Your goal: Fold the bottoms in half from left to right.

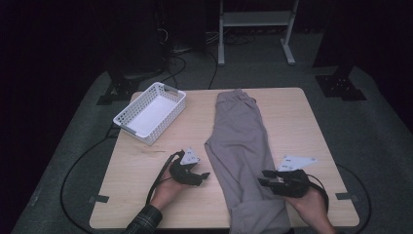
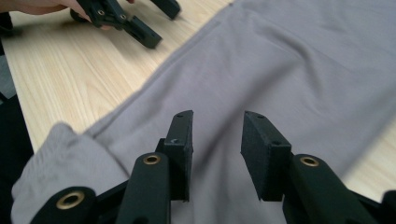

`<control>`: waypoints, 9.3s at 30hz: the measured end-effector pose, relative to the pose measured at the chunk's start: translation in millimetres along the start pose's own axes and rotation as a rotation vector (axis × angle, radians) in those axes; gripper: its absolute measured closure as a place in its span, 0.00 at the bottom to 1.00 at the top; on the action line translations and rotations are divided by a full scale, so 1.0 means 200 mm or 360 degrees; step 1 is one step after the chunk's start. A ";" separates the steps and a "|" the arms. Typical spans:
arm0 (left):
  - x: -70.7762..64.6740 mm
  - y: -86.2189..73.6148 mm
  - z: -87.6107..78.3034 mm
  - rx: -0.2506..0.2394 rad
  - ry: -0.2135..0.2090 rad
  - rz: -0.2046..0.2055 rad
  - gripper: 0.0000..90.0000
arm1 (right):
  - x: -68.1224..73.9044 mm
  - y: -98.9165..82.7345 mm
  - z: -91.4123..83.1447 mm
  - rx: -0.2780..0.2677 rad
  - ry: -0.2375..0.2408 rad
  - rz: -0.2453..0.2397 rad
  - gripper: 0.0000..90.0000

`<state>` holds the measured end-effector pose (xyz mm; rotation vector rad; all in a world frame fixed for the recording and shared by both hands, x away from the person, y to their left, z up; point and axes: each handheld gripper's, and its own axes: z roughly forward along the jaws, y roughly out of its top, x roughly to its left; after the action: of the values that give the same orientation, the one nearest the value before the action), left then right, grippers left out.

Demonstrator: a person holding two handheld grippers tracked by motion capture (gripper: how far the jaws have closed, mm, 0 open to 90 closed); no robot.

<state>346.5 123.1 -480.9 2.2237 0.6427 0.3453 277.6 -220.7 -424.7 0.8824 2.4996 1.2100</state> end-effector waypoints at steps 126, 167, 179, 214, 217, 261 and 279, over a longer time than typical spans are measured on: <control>0.43 0.32 0.31 0.0102 0.0147 -0.0171 0.89 | -0.73 0.22 0.54 0.0214 -0.0346 0.0267 0.89; 0.09 0.00 -0.14 0.0037 -0.0041 -0.0165 0.39 | 0.04 0.39 0.67 0.0286 0.0580 -0.0368 0.58; 0.08 -0.02 -0.13 0.0078 -0.0050 -0.0146 0.38 | 0.03 0.36 0.73 0.0362 0.0618 -0.0408 0.93; -0.05 0.28 0.11 -0.0128 -0.0441 0.0002 0.83 | -0.29 0.38 0.17 -0.0261 0.0256 -0.0140 0.95; -0.02 0.31 0.10 -0.0166 -0.0351 0.0013 0.93 | -0.30 0.37 0.14 -0.0267 0.0233 -0.0143 0.96; -0.17 0.19 -0.08 -0.0051 -0.0672 0.0169 0.55 | -0.10 -0.09 -0.07 -0.0070 0.0506 -0.0094 0.62; -0.21 0.19 0.12 0.0124 -0.0449 0.0304 0.65 | 0.02 -0.08 0.14 0.0178 0.0645 -0.0232 0.57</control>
<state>334.5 64.6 -470.2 2.3566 0.2985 0.0982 280.4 -208.1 -454.1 0.5029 2.9119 1.3192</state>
